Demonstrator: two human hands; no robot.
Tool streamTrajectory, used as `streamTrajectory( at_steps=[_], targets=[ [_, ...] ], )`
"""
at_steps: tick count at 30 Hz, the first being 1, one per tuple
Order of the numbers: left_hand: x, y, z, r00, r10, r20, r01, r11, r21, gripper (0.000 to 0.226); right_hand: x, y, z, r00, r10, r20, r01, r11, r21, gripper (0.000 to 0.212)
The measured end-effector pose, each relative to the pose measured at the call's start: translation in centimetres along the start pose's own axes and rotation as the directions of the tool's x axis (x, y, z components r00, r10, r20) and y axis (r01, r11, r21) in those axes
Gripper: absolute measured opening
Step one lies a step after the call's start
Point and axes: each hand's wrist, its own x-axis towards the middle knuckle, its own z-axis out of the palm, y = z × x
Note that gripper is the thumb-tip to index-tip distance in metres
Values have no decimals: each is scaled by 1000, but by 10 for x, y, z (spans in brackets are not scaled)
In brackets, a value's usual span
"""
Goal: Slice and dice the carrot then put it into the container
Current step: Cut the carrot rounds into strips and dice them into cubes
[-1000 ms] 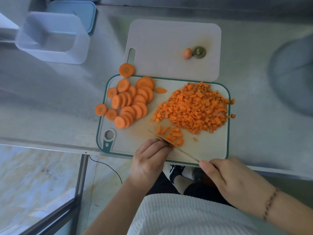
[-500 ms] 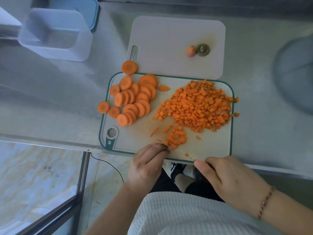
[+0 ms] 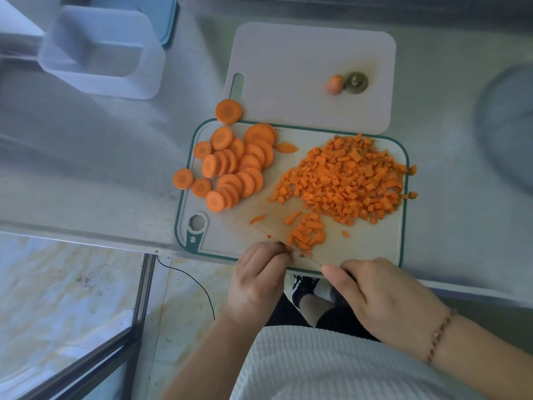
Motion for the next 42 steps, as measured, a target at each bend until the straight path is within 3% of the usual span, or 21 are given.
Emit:
streamTrajectory(
  at_steps=[5,12,16,19,23,26,29,32,34,38,42],
  targets=[
    [1,0,2,999,1,-46,-1,1000,5,30,-5,-1,-2,998,-11,55,10,1000,17,53],
    [1,-12,-18,988,66,142,-71,997,25,54,-1,17,6,1000,1,-30,-5,991,-137,62],
    [5,-12,-16,989,55,135,-55,998,-1,45,5,10,14,998,-20,-53,7,975,-223,66],
    [2,-15,-21,997,62,47,-59,997,-53,28,6,16,12,999,1,-52,-6,994,-107,66],
    [8,-20,-33,992,-90,-85,92,996,21,18,-4,28,-2,998,5,-63,-6,1000,-22,68],
    [15,-26,-33,971,-235,-40,238,950,204,27,-7,31,-5,998,-24,-62,20,998,-64,77],
    [20,-30,-31,962,-274,16,261,929,262,46,-7,30,-7,998,-36,-55,34,999,-36,78],
    [24,-30,-29,968,-249,34,233,941,246,49,-9,27,-9,998,-23,-63,25,999,28,74],
    [28,-27,-25,973,-223,67,200,947,251,43,-12,25,-11,996,-17,-83,23,997,75,69],
    [31,-24,-20,987,-145,71,123,961,250,10,-16,25,-16,989,49,-140,-26,986,164,58],
    [22,-27,-24,993,-116,34,103,957,272,7,-14,24,-10,994,58,-91,-47,993,111,67]
  ],
)
